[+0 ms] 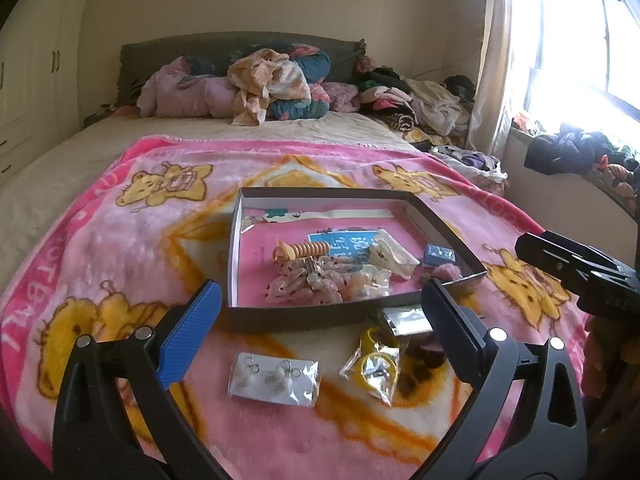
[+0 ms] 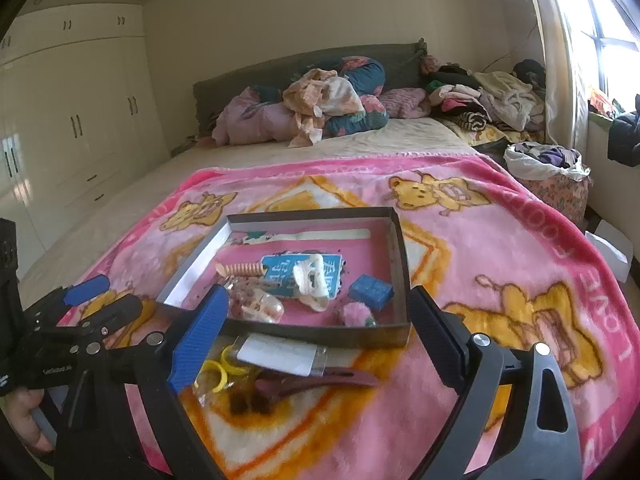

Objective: Organize jewelry
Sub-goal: 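Withdraw both tools from the tray toward the yellow bangles and brown clip, then grasp the bagged yellow bangles with the left tool while the right tool grasps the brown hair clip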

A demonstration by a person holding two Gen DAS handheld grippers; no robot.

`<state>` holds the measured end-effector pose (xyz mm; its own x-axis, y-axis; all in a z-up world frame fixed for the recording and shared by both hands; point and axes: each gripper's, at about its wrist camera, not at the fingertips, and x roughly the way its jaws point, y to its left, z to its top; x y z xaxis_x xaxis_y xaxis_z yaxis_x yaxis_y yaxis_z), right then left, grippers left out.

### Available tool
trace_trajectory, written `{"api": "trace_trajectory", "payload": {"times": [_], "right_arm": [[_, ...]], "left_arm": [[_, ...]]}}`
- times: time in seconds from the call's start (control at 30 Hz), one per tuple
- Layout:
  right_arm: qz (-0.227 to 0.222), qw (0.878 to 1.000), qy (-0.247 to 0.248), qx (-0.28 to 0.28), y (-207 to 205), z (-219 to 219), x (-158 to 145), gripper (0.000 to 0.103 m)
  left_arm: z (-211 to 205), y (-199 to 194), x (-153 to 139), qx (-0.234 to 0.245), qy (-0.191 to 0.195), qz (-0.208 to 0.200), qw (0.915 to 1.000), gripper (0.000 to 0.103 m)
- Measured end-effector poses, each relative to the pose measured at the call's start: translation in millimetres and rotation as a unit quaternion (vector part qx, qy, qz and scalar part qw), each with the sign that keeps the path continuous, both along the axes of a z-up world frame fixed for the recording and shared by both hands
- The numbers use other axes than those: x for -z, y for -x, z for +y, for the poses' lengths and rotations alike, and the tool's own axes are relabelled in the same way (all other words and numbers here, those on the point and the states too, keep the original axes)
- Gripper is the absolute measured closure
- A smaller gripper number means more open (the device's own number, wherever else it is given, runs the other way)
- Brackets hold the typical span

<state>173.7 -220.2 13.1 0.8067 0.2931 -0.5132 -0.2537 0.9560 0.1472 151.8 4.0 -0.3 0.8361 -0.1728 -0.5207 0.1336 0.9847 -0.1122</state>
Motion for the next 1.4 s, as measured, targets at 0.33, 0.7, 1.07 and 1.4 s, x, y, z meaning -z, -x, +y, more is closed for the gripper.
{"api": "trace_trajectory", "payload": {"times": [0.33,0.7,1.07,1.4], "right_arm": [[0.018,1.0,0.01,-0.004,19.8,2.1,17.7,0.014],[0.04,0.999,0.012,0.005,31.6,-6.1,40.1,0.014],[0.081,0.997,-0.011,0.007,34.3,-14.2,62.8,0.015],[0.123,0.992,-0.039,0.005,14.0,-8.8,75.2,0.026]], "left_arm": [[-3.2,13.3,8.4,0.013,-0.013,0.003,0.9998,0.012],[-14.3,22.3,23.9,0.033,-0.033,0.015,0.9988,0.012],[-40.0,20.8,43.1,0.092,-0.081,0.035,0.9919,0.012],[-57.2,-0.2,60.9,0.132,-0.123,0.064,0.9816,0.018]]}}
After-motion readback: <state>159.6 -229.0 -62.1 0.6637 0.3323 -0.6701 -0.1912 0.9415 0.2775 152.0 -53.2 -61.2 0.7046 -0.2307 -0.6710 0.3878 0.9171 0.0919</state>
